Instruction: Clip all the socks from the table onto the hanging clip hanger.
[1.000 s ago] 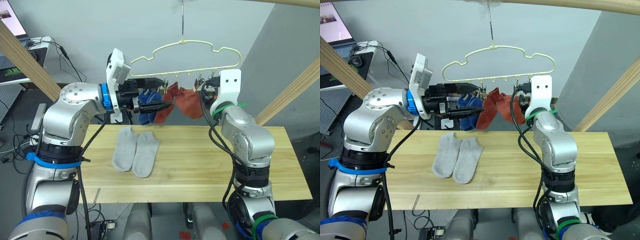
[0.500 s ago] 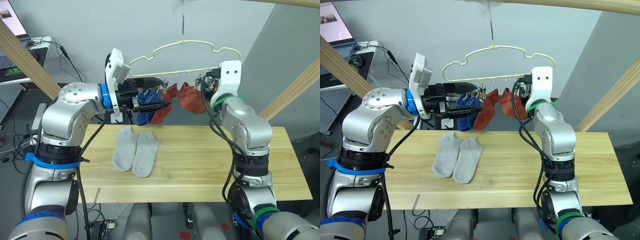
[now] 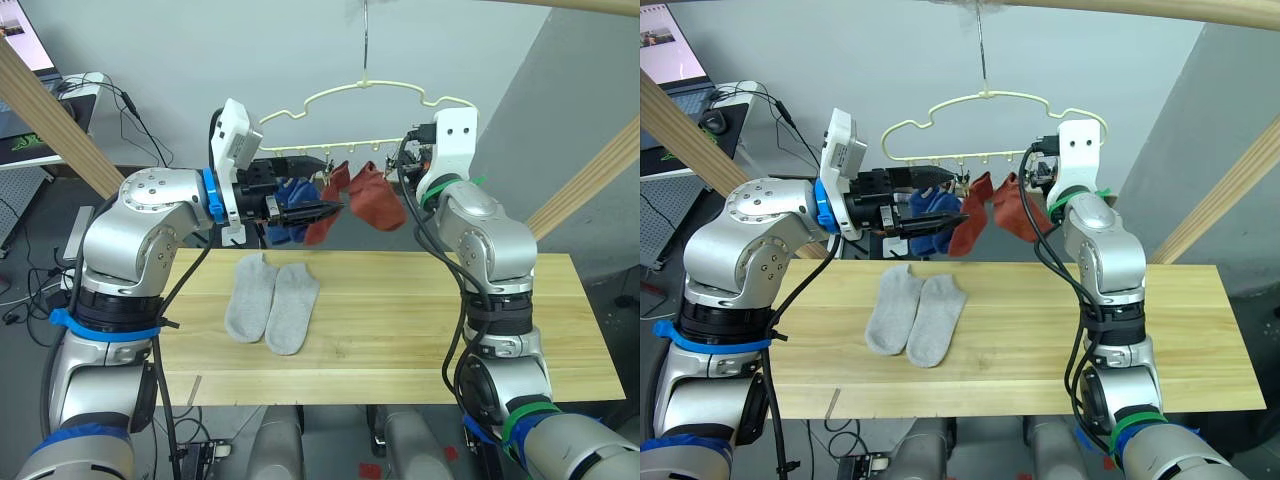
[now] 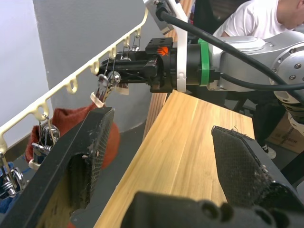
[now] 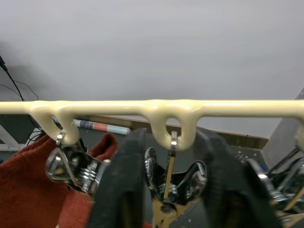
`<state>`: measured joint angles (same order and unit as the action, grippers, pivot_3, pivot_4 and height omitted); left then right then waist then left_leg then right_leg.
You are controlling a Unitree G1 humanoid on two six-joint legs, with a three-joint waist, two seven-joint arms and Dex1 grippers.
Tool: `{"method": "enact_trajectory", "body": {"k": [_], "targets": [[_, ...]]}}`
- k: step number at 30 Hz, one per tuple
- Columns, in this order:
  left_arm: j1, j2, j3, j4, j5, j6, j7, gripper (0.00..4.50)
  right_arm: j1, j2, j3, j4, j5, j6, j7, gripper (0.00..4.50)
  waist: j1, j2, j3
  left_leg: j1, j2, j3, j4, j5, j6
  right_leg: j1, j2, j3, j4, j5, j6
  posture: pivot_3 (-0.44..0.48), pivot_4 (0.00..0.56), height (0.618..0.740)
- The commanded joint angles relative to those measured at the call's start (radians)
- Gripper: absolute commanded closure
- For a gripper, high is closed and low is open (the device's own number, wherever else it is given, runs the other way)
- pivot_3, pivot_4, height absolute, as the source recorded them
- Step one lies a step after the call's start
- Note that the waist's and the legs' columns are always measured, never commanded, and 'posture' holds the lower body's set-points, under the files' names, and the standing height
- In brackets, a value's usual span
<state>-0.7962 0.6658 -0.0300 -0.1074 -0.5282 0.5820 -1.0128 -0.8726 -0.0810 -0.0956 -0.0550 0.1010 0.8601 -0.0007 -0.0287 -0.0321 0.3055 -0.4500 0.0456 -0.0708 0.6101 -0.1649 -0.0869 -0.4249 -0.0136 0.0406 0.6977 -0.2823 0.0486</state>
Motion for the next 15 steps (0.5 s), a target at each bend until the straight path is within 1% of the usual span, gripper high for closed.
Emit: {"method": "enact_trajectory", "body": {"k": [1,15], "targets": [[-0.002,0.009,0.035,-0.036,-0.010,-0.003,0.005,0.77,-0.023,-0.006,-0.003,-0.025,0.005,-0.024,0.001,3.03,0.000,0.000,0.000,0.000,0.000,0.000,0.000,0.000,0.000,0.000,0.000,0.000,0.000,0.000,0.000,0.109,0.262,0.740],[0.005,0.011,0.036,-0.038,-0.004,-0.006,0.011,0.77,-0.073,0.001,-0.013,0.029,0.018,-0.049,0.009,3.03,0.001,0.000,0.000,0.000,0.000,0.000,0.000,0.000,0.000,0.000,0.000,0.000,0.000,0.000,0.000,0.114,0.264,0.740]]}}
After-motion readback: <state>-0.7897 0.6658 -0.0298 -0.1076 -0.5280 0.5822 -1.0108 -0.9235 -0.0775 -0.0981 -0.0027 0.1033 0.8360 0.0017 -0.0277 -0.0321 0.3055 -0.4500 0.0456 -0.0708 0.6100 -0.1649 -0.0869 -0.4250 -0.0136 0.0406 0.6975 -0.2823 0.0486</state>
